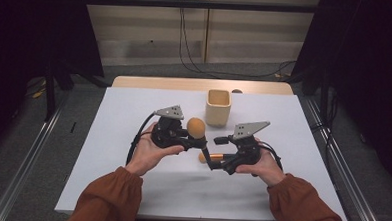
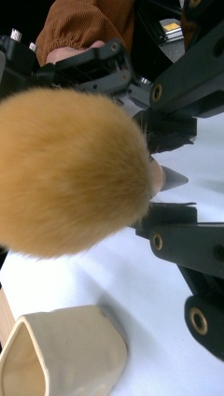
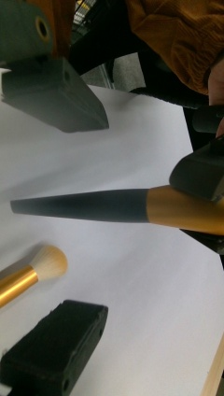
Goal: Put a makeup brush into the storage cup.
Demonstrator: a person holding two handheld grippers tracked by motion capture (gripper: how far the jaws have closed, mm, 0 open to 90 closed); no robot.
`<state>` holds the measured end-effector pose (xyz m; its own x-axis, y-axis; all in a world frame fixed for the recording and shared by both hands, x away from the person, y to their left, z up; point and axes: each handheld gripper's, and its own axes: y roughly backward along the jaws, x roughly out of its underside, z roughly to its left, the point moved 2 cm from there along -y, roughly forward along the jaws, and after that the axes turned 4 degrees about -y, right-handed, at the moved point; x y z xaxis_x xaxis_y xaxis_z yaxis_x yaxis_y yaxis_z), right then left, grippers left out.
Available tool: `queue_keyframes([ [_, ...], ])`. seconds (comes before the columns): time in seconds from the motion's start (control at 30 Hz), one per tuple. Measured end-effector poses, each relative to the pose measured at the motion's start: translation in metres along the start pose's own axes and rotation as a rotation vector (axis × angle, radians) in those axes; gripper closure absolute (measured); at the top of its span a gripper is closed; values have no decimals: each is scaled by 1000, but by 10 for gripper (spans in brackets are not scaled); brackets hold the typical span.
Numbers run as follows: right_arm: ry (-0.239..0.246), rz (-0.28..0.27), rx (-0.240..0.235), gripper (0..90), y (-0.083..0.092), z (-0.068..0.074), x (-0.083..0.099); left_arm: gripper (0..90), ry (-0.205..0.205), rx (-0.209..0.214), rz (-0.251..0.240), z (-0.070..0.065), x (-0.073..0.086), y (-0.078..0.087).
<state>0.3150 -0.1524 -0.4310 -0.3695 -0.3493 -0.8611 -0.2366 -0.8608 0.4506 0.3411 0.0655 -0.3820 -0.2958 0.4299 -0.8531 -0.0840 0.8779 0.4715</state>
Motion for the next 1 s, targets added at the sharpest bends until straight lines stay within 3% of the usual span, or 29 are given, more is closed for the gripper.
queue_keyframes([
  [0.13, 20, -6, 3, 267, -3, 2, -4, 661, -4, 2, 3, -1, -1, -2],
  [0.67, -20, -2, -59, 736, -12, -1, -8, 661, -25, 5, 13, -3, 0, -9],
  [1.0, 0, -8, -47, 751, -12, 2, -9, 655, -49, 6, -30, -2, 4, -8],
])
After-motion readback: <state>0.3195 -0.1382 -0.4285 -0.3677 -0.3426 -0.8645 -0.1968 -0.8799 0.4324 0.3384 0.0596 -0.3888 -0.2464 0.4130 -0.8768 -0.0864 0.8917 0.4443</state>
